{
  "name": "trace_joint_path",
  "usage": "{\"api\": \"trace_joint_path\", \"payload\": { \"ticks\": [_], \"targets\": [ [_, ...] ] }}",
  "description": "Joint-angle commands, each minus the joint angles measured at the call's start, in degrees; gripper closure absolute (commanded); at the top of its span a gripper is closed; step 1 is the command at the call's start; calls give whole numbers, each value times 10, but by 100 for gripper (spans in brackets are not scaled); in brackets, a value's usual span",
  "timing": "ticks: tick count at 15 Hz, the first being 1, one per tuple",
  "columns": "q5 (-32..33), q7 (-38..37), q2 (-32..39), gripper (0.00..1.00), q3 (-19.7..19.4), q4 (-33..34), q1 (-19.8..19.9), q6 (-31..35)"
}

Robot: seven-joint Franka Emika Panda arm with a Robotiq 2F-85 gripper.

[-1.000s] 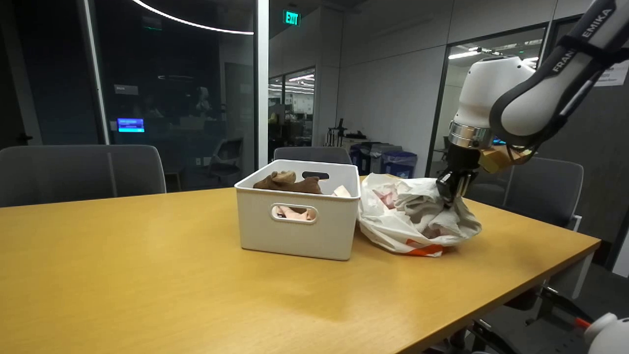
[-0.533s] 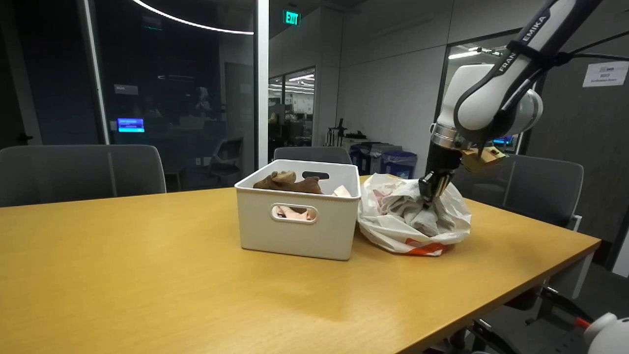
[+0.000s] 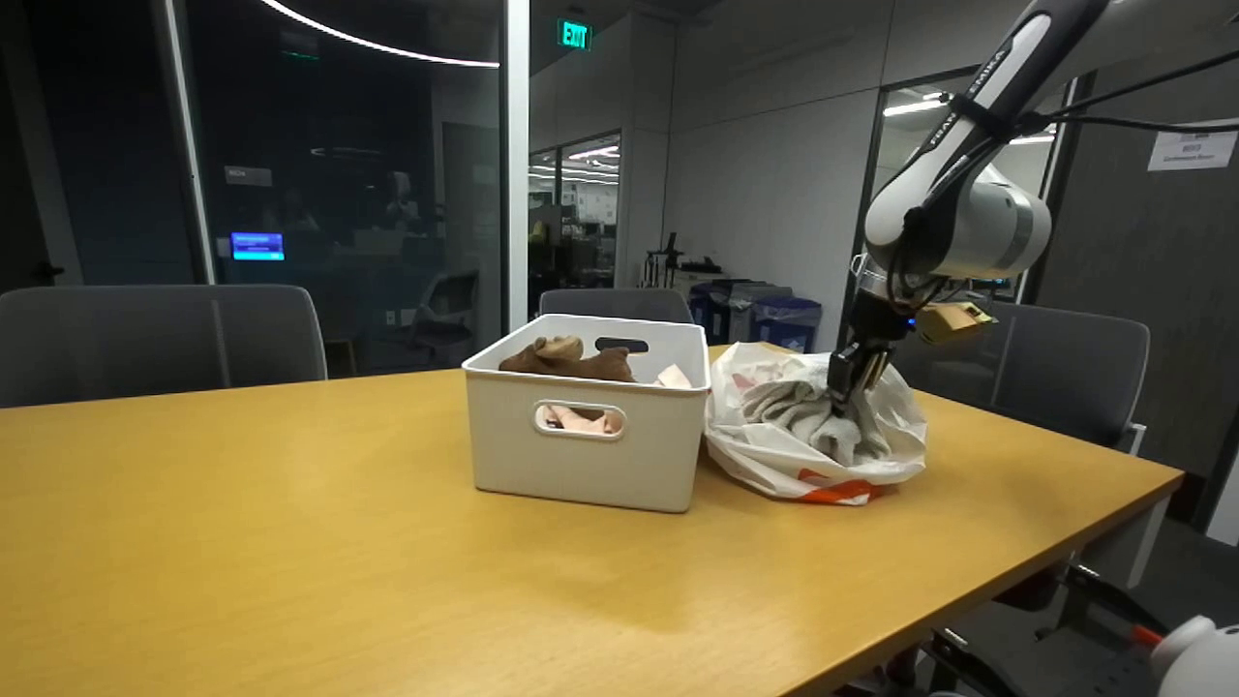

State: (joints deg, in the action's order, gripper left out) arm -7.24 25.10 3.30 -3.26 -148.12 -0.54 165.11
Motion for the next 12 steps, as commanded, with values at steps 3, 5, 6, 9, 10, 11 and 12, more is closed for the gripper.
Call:
{"api": "trace_joint_path", "payload": {
  "ticks": [3, 5, 6, 9, 10, 11, 12],
  "targets": [
    [-14, 9, -14, 19, 10, 16, 38, -45],
    [-16, 9, -32, 4, 12, 10, 38, -65],
    [-10, 2, -44, 0, 11, 5, 35, -69],
    [-7, 2, -88, 0, 16, -12, 22, -108],
    [25, -43, -97, 0, 13, -13, 23, -138],
    [69, -96, -101, 0, 8, -6, 33, -208],
    [25, -36, -66, 0, 8, 4, 22, -143]
  ]
}}
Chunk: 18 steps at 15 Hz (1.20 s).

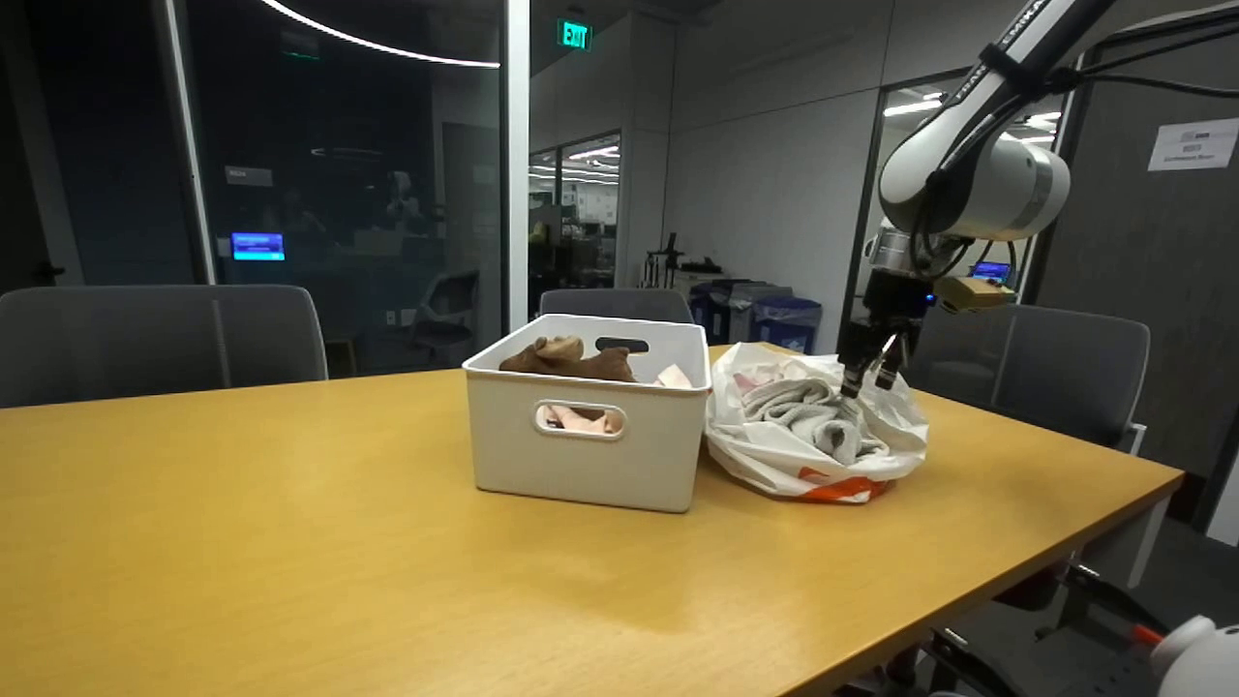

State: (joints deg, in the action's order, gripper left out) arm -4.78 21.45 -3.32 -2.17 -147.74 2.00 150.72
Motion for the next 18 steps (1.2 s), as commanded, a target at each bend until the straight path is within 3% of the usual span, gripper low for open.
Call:
{"api": "trace_joint_path", "payload": {
  "ticks": [1, 6, 11, 14, 18],
  "targets": [
    [22, -29, -11, 0, -4, 0, -2, -35],
    [36, -44, -12, 0, -9, -3, 3, -50],
    [20, 32, 10, 0, 36, 12, -51, -8],
    [58, 30, 42, 0, 69, 50, -79, 4],
    [165, 22, 82, 0, 94, 125, -98, -13]
  ]
}}
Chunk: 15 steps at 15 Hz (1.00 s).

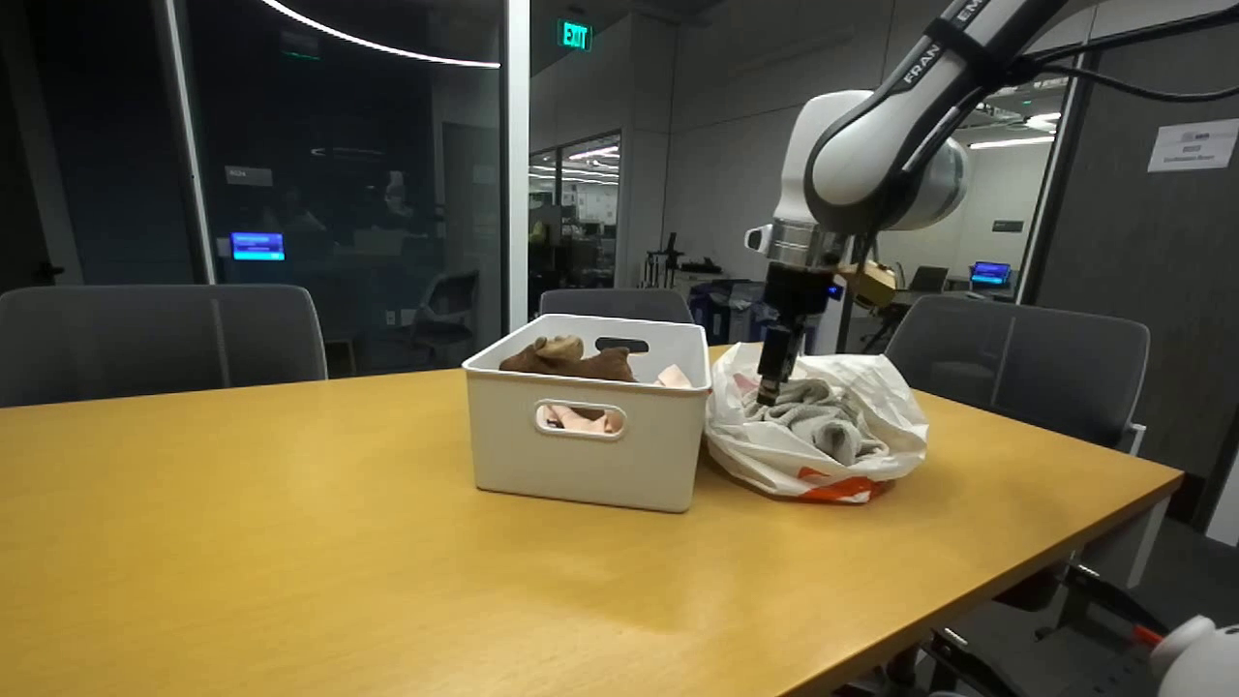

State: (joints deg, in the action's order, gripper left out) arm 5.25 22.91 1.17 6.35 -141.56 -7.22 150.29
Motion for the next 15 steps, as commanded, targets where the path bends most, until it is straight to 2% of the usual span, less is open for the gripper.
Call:
{"api": "trace_joint_path", "payload": {
  "ticks": [1, 3, 6, 9, 15],
  "targets": [
    [96, 4, 42, 0, 11, 82, -9, -14],
    [145, -4, 46, 0, 14, 115, -15, -33],
    [175, -11, 45, 0, 20, 152, -24, -75],
    [153, 13, 51, 0, 36, 182, -34, -120],
    [146, 84, 110, 0, 61, 223, -39, -80]
  ]
}}
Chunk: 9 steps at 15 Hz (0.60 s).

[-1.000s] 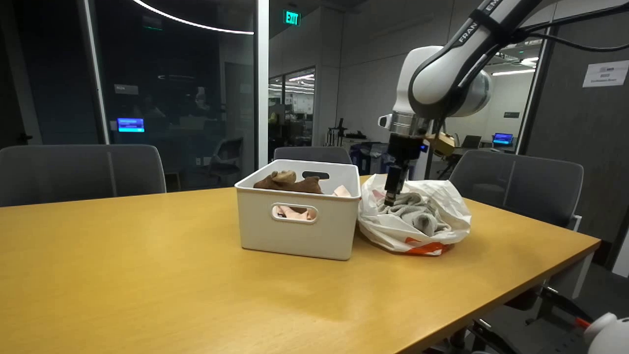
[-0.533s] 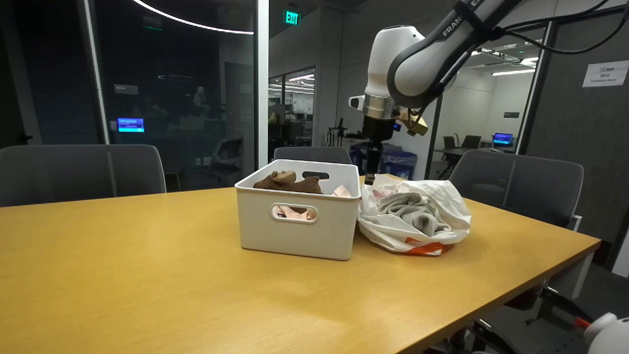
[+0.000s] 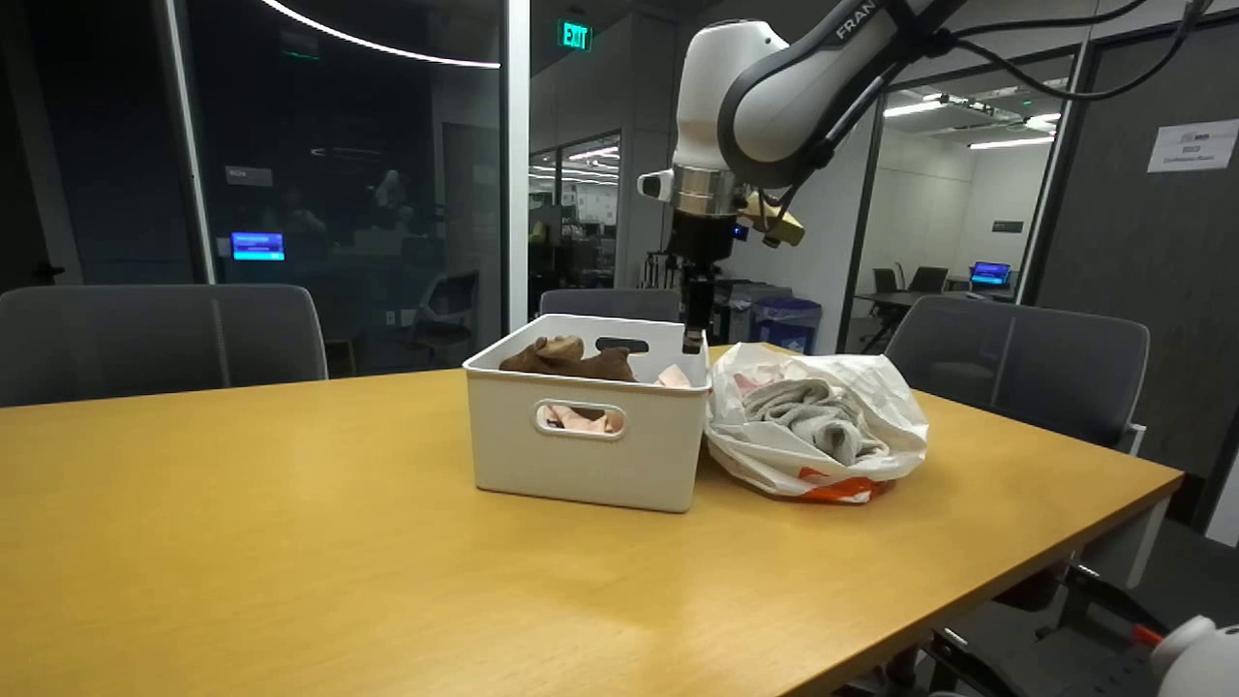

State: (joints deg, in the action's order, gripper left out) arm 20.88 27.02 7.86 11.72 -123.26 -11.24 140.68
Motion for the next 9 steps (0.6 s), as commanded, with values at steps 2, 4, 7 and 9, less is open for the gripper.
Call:
{"api": "trace_joint_path", "payload": {
  "ticks": [2, 4, 7, 9],
  "targets": [
    [-6, 64, 68, 0, 12, 56, 2, 34],
    [-9, 83, 98, 0, 16, 81, 4, 42],
    [-26, 99, 140, 0, 23, 126, 6, 45],
    [-44, 103, 168, 0, 29, 161, 8, 49]
  ]
}}
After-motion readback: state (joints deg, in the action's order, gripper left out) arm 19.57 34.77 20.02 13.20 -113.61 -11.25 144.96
